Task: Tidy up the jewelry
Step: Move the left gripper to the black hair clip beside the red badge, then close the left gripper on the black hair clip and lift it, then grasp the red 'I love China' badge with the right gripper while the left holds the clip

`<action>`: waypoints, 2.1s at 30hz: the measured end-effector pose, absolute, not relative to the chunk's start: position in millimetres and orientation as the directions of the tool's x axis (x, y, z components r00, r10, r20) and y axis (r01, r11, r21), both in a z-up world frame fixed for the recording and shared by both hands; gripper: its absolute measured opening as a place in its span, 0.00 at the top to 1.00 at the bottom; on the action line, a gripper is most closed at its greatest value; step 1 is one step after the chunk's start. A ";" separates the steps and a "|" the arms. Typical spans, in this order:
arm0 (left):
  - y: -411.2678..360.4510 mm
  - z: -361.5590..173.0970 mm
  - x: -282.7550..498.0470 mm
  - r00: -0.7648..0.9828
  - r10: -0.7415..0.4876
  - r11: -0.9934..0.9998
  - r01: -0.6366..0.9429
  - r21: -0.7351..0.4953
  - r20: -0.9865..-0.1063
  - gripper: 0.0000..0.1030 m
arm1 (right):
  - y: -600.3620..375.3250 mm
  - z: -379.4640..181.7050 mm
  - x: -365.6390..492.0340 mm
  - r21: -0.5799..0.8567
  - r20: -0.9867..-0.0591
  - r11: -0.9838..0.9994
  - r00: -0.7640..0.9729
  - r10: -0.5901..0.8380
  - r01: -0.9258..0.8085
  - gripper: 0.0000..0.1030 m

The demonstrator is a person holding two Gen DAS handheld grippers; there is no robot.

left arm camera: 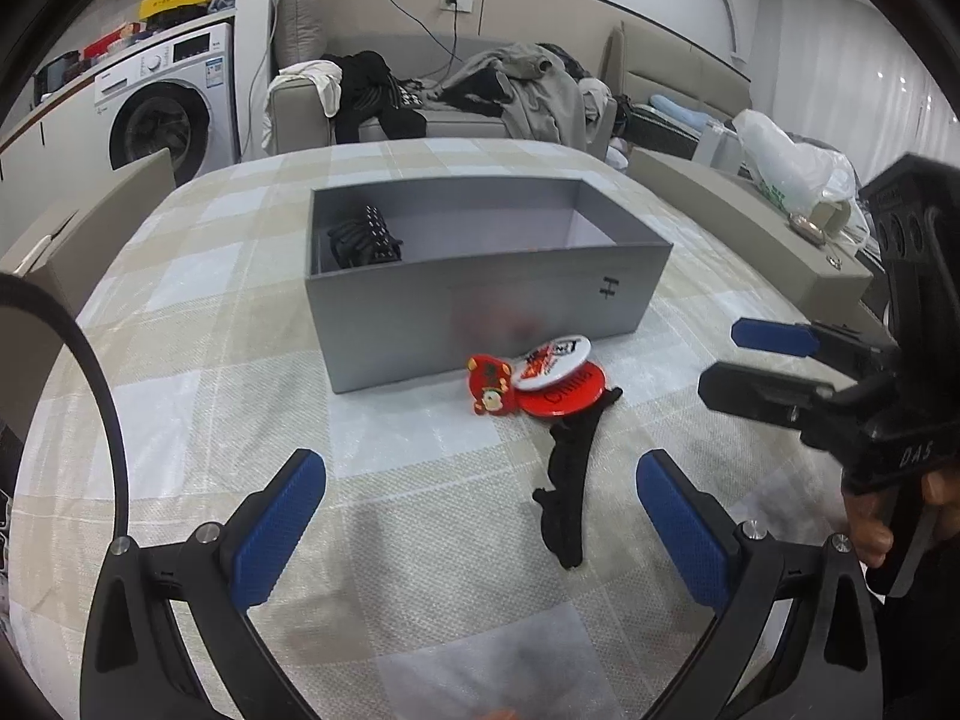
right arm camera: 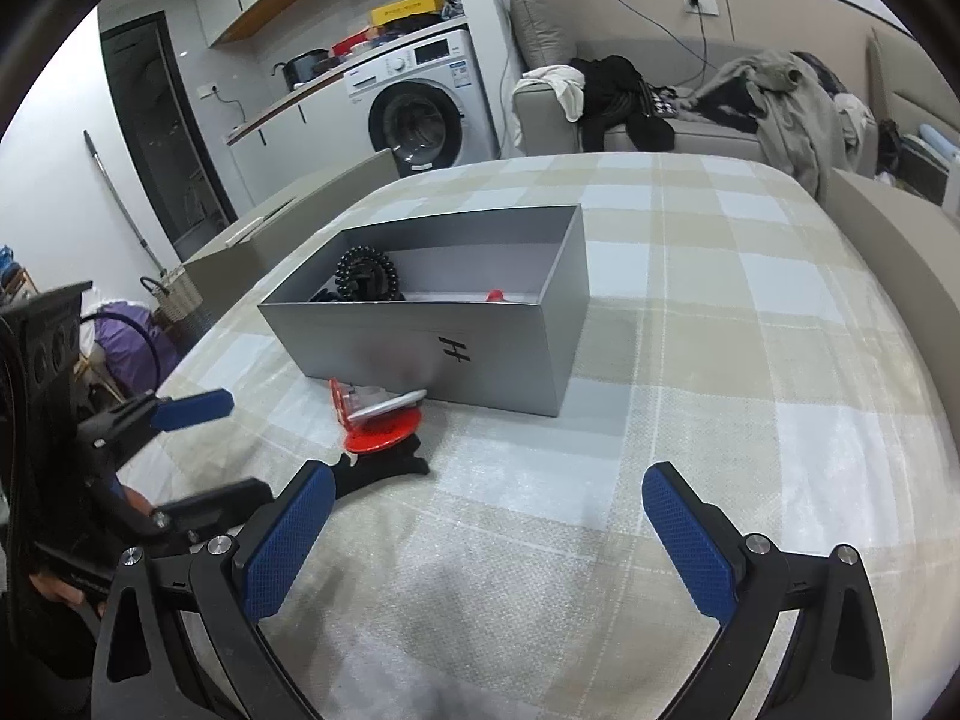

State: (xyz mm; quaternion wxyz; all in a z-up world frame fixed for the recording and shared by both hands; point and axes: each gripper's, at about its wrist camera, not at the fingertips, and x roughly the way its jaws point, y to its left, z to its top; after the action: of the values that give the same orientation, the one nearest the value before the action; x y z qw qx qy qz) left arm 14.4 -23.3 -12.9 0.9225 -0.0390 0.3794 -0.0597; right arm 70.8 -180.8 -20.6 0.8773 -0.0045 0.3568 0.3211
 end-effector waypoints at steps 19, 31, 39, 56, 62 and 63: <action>-47.5 -23.1 9.1 0.661 -0.155 0.978 0.207 -0.021 -0.734 0.67 | -175.3 -23.3 67.9 0.225 -0.641 0.778 0.512 0.571 -0.586 0.00; -49.6 -14.6 2.8 0.676 -0.194 0.970 0.241 -0.036 -0.711 0.86 | -176.1 -23.3 68.8 0.228 -0.640 0.779 0.513 0.572 -0.583 0.00; -38.3 -0.8 -3.1 0.707 -0.227 0.967 0.246 -0.069 -0.670 0.86 | -180.3 -20.1 70.2 0.233 -0.627 0.786 0.530 0.572 -0.572 0.00; -2.1 23.6 -2.9 0.778 -0.314 0.947 0.213 -0.242 -0.544 0.87 | -180.4 -20.9 71.6 0.233 -0.626 0.791 0.535 0.567 -0.566 0.00; 11.5 29.1 -2.2 0.807 -0.317 0.936 0.182 -0.302 -0.498 0.87 | -178.9 -22.1 71.6 0.233 -0.632 0.789 0.528 0.568 -0.569 0.00; 13.1 29.3 -3.0 0.814 -0.306 0.938 0.170 -0.301 -0.493 0.87 | -178.1 -22.4 71.5 0.234 -0.633 0.787 0.525 0.569 -0.571 0.00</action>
State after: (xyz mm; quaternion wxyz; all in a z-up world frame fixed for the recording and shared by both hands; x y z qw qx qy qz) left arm -3.0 13.1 29.3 0.9445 -0.1224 0.2775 -0.1260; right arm 71.5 -178.1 -22.4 0.8732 -0.0015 0.3620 0.3262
